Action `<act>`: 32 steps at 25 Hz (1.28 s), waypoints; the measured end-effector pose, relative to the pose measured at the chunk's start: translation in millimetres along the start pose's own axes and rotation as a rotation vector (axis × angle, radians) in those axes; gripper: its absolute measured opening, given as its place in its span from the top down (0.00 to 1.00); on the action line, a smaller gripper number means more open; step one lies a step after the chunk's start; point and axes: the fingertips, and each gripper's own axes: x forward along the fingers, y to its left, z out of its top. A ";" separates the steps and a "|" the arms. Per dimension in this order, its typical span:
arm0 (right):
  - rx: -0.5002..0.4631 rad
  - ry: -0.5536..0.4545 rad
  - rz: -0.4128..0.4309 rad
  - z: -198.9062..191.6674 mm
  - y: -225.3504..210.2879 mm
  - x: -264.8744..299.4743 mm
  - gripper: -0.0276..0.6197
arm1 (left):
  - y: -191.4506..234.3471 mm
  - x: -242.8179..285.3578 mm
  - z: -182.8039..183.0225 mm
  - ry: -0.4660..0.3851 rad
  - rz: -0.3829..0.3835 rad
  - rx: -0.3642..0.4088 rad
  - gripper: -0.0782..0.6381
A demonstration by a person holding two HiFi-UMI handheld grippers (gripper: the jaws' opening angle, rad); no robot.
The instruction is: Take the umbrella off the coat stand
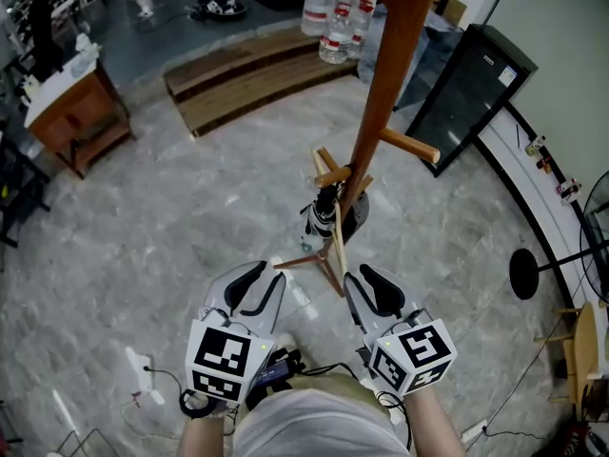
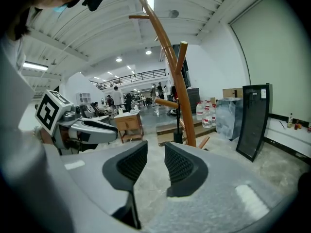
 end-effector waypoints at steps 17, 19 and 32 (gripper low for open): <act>-0.006 0.009 -0.020 12.8 1.6 34.3 0.79 | 32.6 19.4 10.0 -0.007 -0.024 -0.008 0.74; -0.007 0.001 -0.022 15.3 -0.6 37.0 0.79 | 33.6 20.3 9.6 -0.006 -0.024 -0.012 0.74; -0.042 0.001 0.031 29.7 -19.0 59.3 0.79 | 39.5 36.1 16.6 0.000 0.022 -0.024 0.74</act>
